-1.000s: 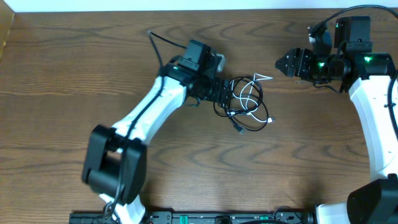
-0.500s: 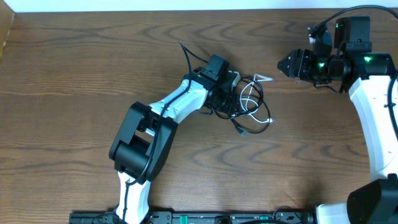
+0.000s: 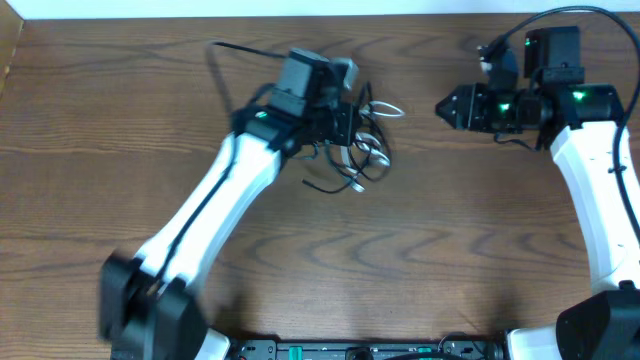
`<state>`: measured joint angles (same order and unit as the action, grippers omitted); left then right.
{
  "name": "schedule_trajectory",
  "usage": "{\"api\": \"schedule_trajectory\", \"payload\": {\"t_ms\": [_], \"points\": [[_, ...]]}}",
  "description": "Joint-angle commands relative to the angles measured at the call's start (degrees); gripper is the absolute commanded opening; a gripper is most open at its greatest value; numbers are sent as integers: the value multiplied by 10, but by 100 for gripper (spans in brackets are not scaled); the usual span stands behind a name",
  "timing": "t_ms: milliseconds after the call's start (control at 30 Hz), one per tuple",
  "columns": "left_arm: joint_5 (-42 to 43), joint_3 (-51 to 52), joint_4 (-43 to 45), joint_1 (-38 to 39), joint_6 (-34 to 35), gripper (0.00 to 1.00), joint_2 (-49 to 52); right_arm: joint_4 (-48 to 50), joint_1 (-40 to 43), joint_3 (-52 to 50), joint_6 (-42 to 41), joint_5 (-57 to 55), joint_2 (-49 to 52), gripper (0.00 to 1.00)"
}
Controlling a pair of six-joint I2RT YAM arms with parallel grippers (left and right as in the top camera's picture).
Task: Untangle cables
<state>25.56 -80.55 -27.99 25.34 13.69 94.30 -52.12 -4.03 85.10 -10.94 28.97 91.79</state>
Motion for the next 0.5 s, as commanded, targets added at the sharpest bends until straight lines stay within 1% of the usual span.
{"api": "schedule_trajectory", "payload": {"t_ms": [0, 100, 167, 267, 367, 400, 467], "points": [[8, -13, -23, 0, 6, 7, -63, 3, -48, -1, 31, 20, 2, 52], [9, -13, -31, 0, 30, 8, -71, 10, -75, -1, 14, 20, 2, 57], [21, -13, -29, 0, 50, 8, -71, 16, -85, -1, -3, 20, 3, 58], [57, -13, -18, -4, 64, 7, -71, 21, -94, -1, -32, 11, 9, 60], [92, -13, -6, -14, 92, 7, -71, 22, -96, -1, -74, -10, 20, 61], [119, -13, 3, -23, 97, 7, -71, 24, -97, -1, -94, -15, 35, 62], [131, -13, 5, -29, 110, 8, -71, 31, -103, -1, -108, -19, 54, 61]]}}
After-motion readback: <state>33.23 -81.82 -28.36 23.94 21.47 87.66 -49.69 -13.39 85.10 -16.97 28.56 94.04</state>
